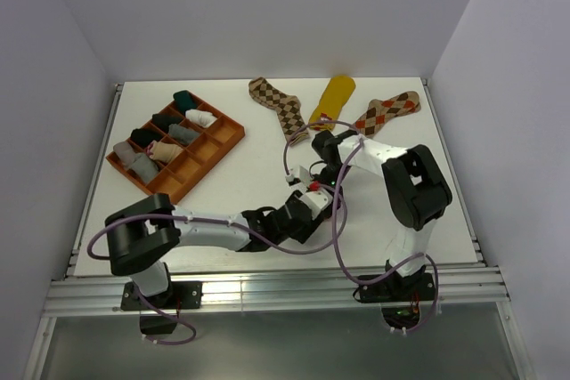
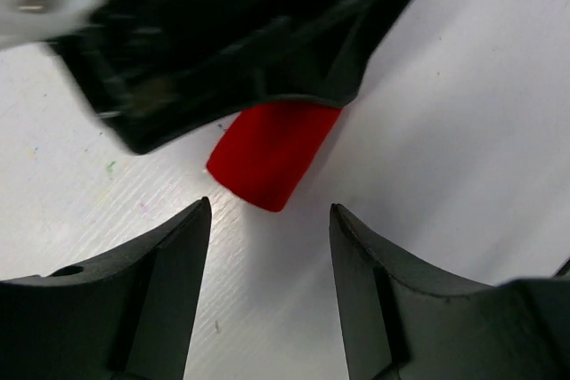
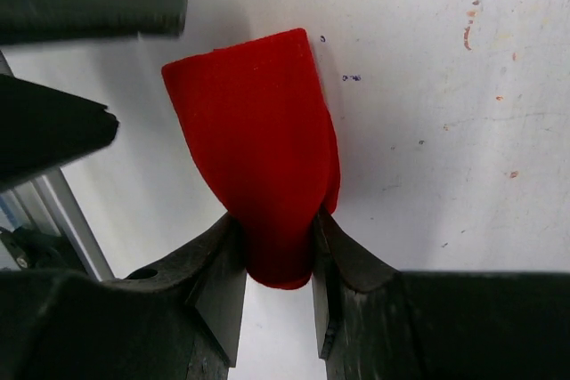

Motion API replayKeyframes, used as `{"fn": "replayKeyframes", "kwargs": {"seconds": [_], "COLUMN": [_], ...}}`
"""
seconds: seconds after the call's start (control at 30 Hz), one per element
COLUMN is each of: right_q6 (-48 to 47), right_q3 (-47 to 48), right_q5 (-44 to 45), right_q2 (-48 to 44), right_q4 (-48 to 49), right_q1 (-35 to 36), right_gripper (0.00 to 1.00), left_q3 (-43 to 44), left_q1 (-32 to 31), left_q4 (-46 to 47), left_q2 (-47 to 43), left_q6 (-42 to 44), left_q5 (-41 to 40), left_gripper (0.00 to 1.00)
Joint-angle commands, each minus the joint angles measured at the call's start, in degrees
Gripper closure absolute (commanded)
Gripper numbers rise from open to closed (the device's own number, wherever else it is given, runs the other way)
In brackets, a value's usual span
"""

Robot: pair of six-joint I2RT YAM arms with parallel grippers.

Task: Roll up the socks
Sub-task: Pick up the sock at the center of the board.

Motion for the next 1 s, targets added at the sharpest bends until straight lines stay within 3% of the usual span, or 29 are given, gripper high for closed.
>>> {"fn": "replayKeyframes", "kwargs": {"seconds": [0.0, 0.23, 0.43, 0.67, 0.97], "right_q6": [-0.69, -0.77, -0.77, -0.77, -0.95], "right_q3": [0.82, 1.96, 3.19, 4.95, 6.53], "right_q5": [0.77, 0.42, 0.24, -0.37, -0.99], "right_q2": [3.00, 5.20, 6.60, 8.28, 9.86], "right_q4": [-1.36, -3.11, -5.05, -6.98, -9.62], "right_q1": [-0.63, -1.16, -1.16, -1.25, -1.34], "right_gripper": [0.78, 0.79, 0.79, 0.79, 0.79], "left_q3": [4.04, 7.65, 7.03, 4.75, 7.30], "left_q1": [-2.90, -6.07, -6.95, -7.04, -5.46], "left_q4": [0.08, 2.63, 7.90, 16.17, 14.42], "left_q2": [3.21, 9.54, 11.39, 14.01, 17.54], "left_q6": [4.97, 12.26, 19.46, 26.15, 24.40], "left_q5": [-5.71, -14.67, -16.26, -14.60, -9.95], "left_gripper": [0.39, 0.38, 0.36, 0.34, 0.42]}}
